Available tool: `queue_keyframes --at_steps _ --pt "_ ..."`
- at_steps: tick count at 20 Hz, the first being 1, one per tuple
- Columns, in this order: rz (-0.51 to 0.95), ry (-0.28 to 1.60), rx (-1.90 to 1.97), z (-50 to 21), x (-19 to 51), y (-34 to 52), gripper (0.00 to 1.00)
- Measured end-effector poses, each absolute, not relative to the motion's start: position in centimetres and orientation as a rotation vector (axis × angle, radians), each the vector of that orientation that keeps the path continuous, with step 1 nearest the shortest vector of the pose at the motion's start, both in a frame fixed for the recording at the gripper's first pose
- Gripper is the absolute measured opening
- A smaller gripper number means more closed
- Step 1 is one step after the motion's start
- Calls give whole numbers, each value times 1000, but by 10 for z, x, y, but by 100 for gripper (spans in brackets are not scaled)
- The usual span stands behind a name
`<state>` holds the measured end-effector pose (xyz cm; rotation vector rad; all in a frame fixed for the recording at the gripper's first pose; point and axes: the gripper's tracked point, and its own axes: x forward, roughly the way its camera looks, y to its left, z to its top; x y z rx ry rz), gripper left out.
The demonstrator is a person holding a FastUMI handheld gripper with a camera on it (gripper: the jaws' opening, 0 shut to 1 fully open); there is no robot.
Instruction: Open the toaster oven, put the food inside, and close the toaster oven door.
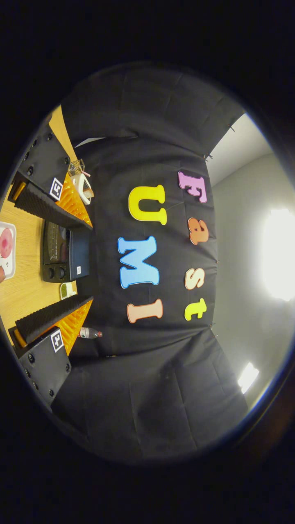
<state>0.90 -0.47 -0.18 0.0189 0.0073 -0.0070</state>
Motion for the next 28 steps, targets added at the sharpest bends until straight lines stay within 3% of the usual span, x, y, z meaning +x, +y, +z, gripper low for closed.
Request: queue_keyframes --at_steps 16,28 --pt "6 15 42 -7 17 6 98" --pt "143 122 62 -66 125 89 98"
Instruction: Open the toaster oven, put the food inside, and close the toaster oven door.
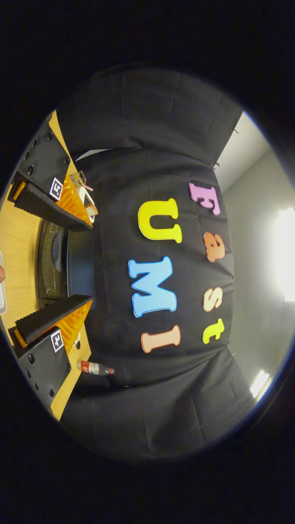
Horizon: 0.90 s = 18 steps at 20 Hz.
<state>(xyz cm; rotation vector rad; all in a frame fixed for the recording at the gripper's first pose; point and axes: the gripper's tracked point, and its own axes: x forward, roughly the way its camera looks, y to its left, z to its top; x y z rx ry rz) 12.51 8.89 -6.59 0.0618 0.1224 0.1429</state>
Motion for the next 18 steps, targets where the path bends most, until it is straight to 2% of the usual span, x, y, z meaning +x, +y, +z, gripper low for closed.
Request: queue_keyframes --at_steps 6,11,18 --pt "170 264 86 -126 185 122 98" --pt "128 372 72 -176 219 128 98" --pt "91 377 -17 -198 230 130 98"
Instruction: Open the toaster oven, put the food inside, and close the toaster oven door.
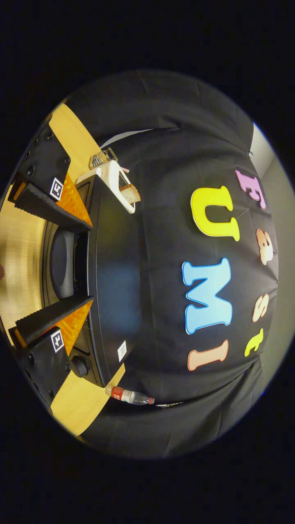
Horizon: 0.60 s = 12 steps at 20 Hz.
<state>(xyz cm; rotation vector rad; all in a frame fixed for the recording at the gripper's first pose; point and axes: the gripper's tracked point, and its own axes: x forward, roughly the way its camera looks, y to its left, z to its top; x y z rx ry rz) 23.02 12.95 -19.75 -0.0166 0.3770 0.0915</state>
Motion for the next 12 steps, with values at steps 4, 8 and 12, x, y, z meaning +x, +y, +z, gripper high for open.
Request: queue_keyframes --at_steps 4,8,12 --pt "93 358 -17 -200 220 128 99" --pt "98 347 -34 -205 189 128 98" --pt "87 386 -29 -224 152 127 98"
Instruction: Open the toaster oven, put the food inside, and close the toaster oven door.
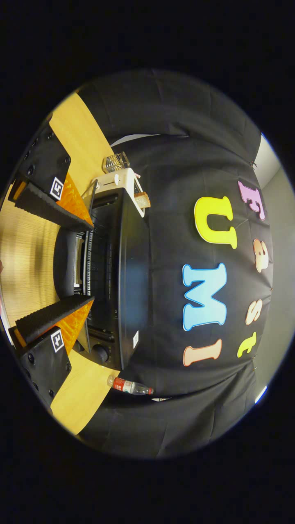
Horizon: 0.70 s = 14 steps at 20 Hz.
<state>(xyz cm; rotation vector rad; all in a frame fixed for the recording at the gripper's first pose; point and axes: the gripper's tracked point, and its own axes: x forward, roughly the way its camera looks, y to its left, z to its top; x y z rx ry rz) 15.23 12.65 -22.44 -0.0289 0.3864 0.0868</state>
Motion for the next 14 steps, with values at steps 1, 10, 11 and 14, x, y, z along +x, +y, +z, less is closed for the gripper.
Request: queue_keyframes --at_steps 1,10,11,14 --pt "83 395 -34 -229 144 126 98" --pt "59 604 -64 -292 88 122 97" --pt "58 640 -55 -296 82 121 97" --pt "71 676 -28 -290 68 122 97"
